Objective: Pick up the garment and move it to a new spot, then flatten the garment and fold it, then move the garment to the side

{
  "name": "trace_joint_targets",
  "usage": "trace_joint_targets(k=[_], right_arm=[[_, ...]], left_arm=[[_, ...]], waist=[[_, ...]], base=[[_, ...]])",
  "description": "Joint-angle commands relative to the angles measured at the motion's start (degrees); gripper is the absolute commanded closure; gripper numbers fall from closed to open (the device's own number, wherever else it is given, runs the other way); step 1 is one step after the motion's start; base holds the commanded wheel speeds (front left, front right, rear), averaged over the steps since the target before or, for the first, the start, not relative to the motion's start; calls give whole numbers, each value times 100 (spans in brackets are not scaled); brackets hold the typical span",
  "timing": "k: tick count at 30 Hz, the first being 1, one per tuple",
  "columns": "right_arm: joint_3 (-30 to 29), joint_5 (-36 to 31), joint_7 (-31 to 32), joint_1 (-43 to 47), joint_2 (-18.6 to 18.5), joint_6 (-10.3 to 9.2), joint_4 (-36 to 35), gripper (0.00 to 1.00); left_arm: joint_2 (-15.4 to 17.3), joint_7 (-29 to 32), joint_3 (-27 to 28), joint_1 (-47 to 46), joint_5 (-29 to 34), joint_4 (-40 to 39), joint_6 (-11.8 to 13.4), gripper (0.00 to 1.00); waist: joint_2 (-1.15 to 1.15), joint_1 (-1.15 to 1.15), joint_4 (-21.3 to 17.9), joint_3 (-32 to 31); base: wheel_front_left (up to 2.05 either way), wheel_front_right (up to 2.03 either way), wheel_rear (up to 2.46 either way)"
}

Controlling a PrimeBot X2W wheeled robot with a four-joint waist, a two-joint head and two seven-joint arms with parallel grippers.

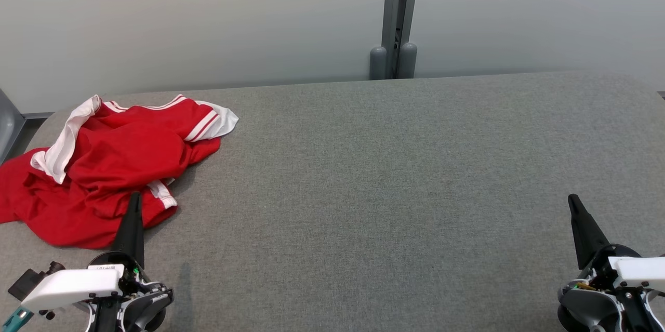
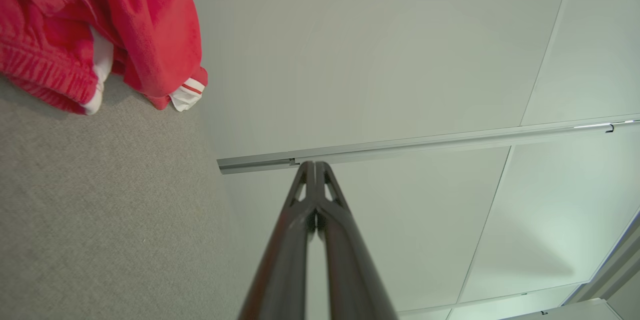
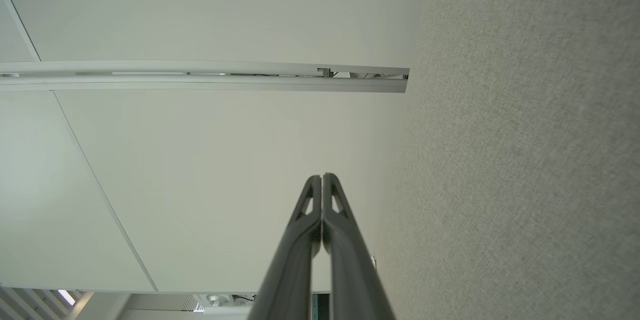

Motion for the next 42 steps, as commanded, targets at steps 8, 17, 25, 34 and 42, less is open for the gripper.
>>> trace_joint_targets(k=[8,17,25,34,42], right_arm=[[-2,-19,0,-25,-24,21,9,100],[-2,-19,0,-25,-24,21,9,100],[-2,-19,0,-25,-24,21,9,100],[-2,-19,0,-25,-24,21,9,100],[-2,-19,0,-25,-24,21,9,100]], left_arm=[[21,-2,12,-94,14,-1,-13,100],[21,-2,12,-94,14,-1,-13,100],[21,-2,12,-94,14,-1,-13,100],[21,-2,12,-94,14,-1,-13,100],[21,-2,12,-94,14,-1,-13,100]], waist=[[0,0,0,0],[0,0,0,0],[0,0,0,0],[0,0,0,0],[0,0,0,0]], base=[[0,0,0],[0,0,0],[0,0,0],[0,0,0],[0,0,0]])
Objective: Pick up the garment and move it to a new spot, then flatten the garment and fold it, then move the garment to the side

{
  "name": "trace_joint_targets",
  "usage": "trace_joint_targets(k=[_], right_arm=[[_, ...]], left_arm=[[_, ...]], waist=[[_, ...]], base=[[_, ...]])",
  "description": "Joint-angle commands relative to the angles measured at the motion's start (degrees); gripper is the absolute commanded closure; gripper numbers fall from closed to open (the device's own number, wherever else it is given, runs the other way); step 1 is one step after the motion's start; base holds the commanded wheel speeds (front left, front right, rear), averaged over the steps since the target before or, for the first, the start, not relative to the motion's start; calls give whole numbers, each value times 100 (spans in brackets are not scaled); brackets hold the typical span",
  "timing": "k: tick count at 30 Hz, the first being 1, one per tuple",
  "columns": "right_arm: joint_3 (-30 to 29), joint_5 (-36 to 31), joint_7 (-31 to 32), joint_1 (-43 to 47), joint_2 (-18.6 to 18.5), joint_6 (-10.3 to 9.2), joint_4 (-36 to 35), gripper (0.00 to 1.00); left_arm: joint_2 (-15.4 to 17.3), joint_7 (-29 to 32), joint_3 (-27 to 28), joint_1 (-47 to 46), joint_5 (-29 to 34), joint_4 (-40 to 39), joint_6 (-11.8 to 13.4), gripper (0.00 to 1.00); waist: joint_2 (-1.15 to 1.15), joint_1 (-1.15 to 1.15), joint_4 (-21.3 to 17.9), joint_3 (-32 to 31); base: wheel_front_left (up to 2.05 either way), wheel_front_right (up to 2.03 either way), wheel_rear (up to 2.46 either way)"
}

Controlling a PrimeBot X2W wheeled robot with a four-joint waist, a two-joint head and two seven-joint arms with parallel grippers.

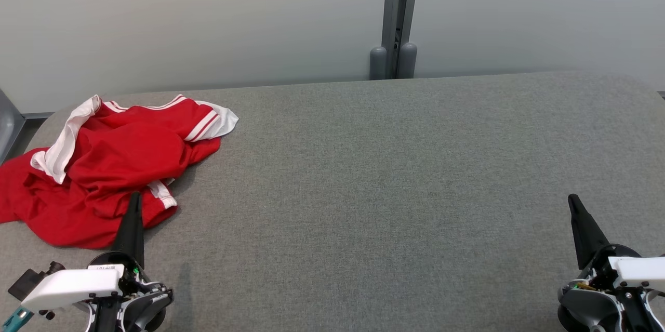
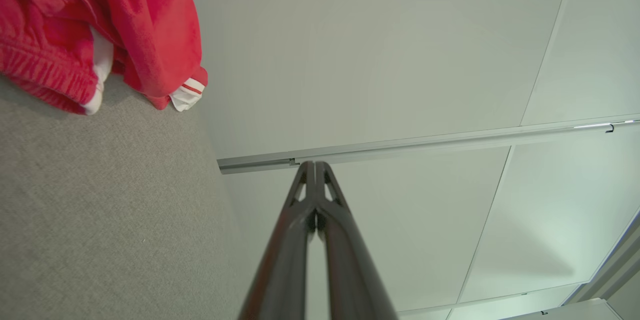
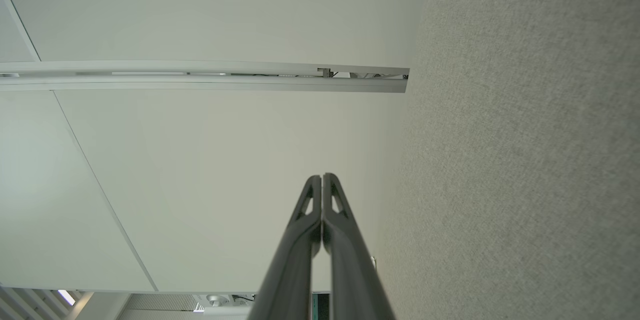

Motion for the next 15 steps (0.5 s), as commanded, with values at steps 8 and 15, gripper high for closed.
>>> trace_joint_targets(k=[8,15], right_arm=[[-2,-19,0,-25,-24,21,9,100],[-2,-20,0,-25,-24,21,9,100]], left_arm=[[21,-2,12,-94,14,-1,-13,100],[21,-2,12,-94,14,-1,-13,100]], waist=[[0,0,0,0],[0,0,0,0]], base=[[0,0,0],[0,0,0]])
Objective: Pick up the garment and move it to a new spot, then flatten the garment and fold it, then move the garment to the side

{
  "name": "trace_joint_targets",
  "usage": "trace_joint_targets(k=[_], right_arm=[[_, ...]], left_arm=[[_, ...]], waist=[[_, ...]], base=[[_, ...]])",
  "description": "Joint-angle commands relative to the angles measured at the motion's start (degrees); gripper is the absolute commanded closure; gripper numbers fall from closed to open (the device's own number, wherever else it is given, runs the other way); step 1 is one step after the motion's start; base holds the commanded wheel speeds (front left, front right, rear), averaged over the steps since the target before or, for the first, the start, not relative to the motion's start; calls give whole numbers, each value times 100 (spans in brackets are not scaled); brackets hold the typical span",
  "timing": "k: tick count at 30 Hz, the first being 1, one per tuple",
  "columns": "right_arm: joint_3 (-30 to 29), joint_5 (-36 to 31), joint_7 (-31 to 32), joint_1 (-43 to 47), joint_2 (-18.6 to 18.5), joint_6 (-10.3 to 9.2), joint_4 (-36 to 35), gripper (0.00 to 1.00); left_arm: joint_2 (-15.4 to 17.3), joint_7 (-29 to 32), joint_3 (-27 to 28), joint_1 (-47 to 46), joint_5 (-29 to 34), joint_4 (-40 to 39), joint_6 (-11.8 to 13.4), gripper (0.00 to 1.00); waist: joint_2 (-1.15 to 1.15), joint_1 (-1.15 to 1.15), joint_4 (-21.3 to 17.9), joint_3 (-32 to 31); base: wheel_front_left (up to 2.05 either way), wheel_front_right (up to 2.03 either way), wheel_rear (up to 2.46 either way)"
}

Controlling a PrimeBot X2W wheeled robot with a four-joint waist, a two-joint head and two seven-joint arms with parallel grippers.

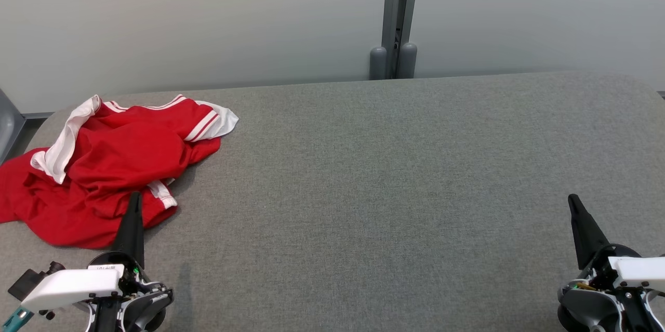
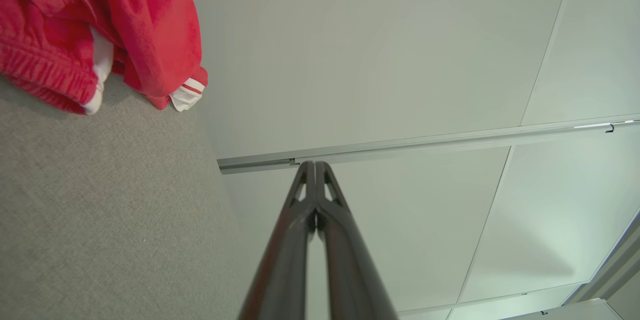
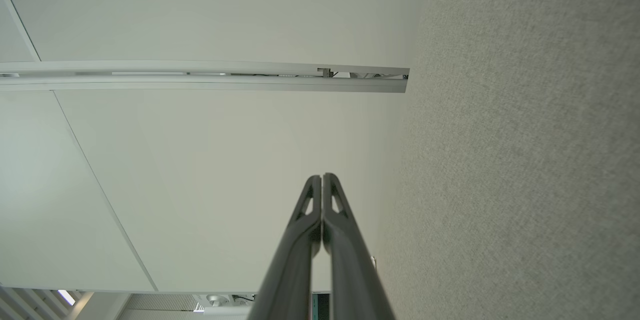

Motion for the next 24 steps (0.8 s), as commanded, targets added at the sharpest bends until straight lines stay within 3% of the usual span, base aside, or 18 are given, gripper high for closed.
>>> trace_joint_targets(k=[1,2,3,15,24], right_arm=[[-2,-20,0,-25,-24,21,9,100],[-2,-20,0,-25,-24,21,9,100],[1,0,-1,1,0,0,0,0],[247,-212,-291,219,38,0,-45,0],[325,-1509,-528,318,28,2,-295,0]], left_arm=[[21,-2,12,-93,14,-1,-13,100],[21,-2,12,-93,14,-1,-13,100],[0,-1,0,1,0,0,0,0],[-4,-279,-114,271,143,-21,0,0],[68,-524,-188,377,966,-68,-1,0]], waist=[[0,0,0,0],[0,0,0,0],[0,0,0,0],[0,0,14,-6],[0,0,20,-17]], base=[[0,0,0],[0,0,0],[0,0,0],[0,0,0],[0,0,0]])
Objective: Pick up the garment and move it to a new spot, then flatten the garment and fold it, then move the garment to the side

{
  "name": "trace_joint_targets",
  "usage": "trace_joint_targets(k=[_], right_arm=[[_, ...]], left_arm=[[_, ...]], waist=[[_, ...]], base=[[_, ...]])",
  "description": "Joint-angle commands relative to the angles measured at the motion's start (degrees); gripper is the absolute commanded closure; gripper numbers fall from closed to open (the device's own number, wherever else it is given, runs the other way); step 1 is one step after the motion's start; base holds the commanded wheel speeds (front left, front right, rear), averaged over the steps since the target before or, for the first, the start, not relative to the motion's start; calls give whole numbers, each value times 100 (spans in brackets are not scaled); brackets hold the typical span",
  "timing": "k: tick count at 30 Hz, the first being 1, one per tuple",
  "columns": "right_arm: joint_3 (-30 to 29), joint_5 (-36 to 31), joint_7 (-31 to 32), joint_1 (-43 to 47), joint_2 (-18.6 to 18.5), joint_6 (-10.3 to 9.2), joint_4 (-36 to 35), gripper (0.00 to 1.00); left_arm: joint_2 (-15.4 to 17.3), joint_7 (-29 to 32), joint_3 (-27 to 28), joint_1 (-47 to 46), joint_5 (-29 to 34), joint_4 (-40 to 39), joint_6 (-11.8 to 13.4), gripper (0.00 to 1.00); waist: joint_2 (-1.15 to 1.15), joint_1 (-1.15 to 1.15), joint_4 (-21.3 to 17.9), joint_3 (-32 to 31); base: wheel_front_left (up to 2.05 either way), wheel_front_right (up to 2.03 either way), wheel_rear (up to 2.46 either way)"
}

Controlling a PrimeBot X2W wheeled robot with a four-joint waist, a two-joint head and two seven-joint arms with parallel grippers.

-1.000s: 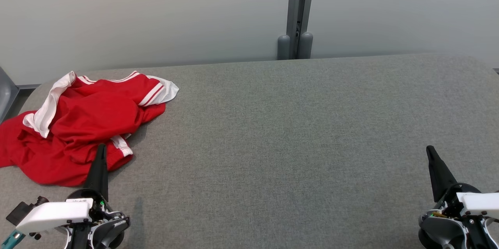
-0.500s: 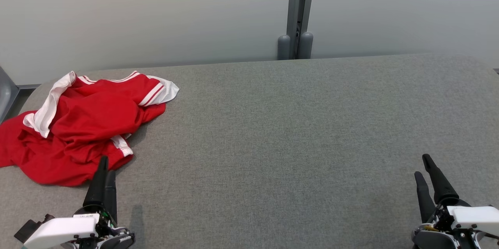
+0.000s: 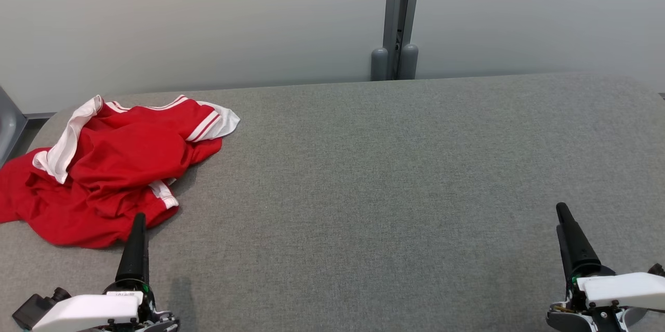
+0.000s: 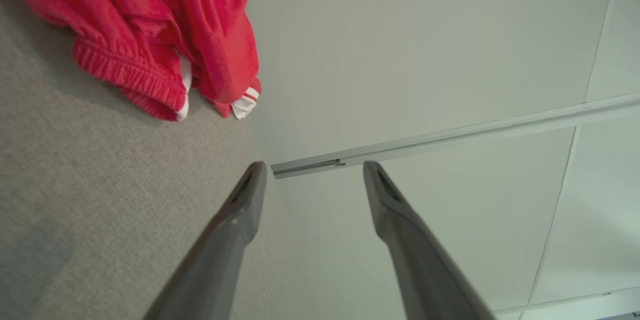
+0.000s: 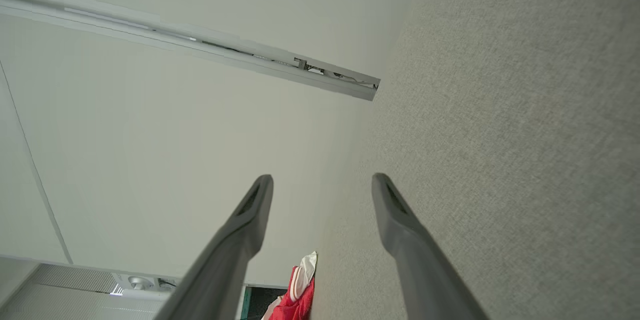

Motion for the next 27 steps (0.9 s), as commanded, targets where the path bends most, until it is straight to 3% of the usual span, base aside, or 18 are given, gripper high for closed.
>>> trace_joint_targets(k=[1,12,27], right_arm=[[33,-506,-96,-17,-57,5,-207,0],[241,-2328,-334,122,-97,6,-387,0],[339,-3888,-643,252,-87,8,-442,0]], left_arm=[[52,-86,21,-59,372,-142,-3,0],[46,-320,-48,81,1842,-287,-4,0],[169,-626,-56,276,3487,-249,-5,0]], waist=[[0,0,0,-2],[0,0,14,-25],[0,0,52,-85]], base=[[0,0,0],[0,0,0],[0,0,0]])
